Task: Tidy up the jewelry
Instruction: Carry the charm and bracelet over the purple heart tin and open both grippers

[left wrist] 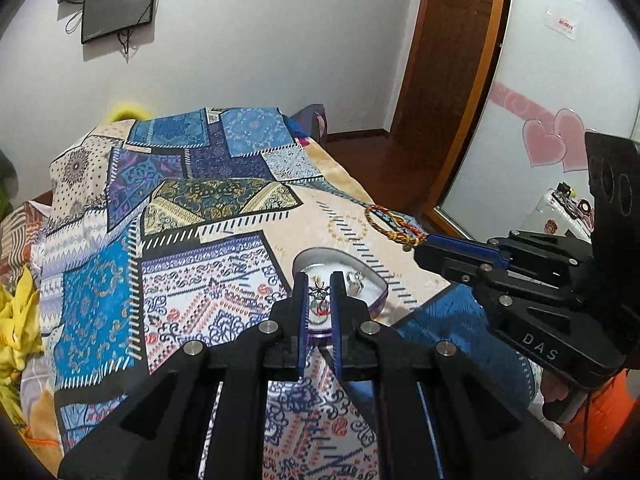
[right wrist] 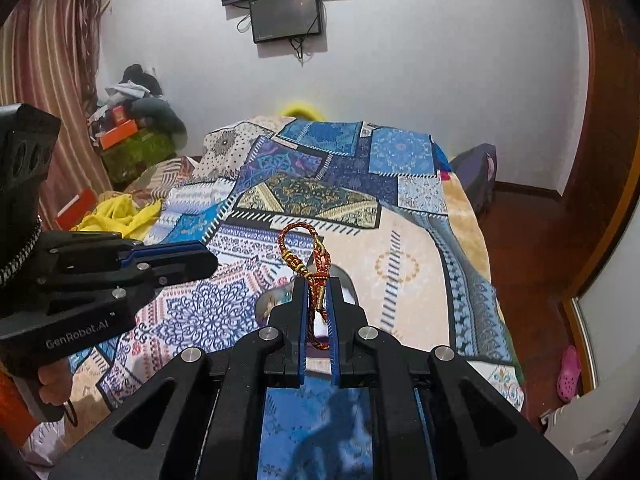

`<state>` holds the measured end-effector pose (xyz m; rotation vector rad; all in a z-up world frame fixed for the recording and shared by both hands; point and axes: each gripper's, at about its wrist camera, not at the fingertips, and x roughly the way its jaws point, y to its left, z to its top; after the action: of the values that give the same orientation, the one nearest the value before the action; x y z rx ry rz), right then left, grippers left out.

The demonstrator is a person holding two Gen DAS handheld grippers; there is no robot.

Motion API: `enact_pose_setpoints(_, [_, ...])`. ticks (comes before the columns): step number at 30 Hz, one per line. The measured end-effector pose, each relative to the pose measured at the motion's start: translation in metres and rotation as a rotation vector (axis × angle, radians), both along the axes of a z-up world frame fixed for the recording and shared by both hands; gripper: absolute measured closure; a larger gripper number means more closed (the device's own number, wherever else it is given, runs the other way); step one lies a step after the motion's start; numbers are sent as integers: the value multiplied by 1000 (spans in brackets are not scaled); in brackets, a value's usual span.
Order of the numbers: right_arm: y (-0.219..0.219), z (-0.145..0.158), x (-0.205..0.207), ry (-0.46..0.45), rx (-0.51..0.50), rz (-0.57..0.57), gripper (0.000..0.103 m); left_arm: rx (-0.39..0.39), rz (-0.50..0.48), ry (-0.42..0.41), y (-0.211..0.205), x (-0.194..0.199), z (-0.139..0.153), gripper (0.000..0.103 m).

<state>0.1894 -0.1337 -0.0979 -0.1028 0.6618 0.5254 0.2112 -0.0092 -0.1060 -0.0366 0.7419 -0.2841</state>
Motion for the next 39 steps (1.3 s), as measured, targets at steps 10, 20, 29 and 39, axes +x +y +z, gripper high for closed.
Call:
enact_pose_setpoints(10, [12,-15,25,51,-18,27,95,-21,-18,37,-1,19,-22,94])
enact_pose_setpoints(20, [19,-37,45,140,-63,60,95,-38,-57,107,-3,42,-53,94])
enact_pose_setpoints(29, [21,-45,52,204,-74,90,94,-65,-70,143,-3,49,-67,94])
enact_pose_setpoints(39, [18,-36,47,183,-83,80,82,-70,-54,134,3,44,-58,91])
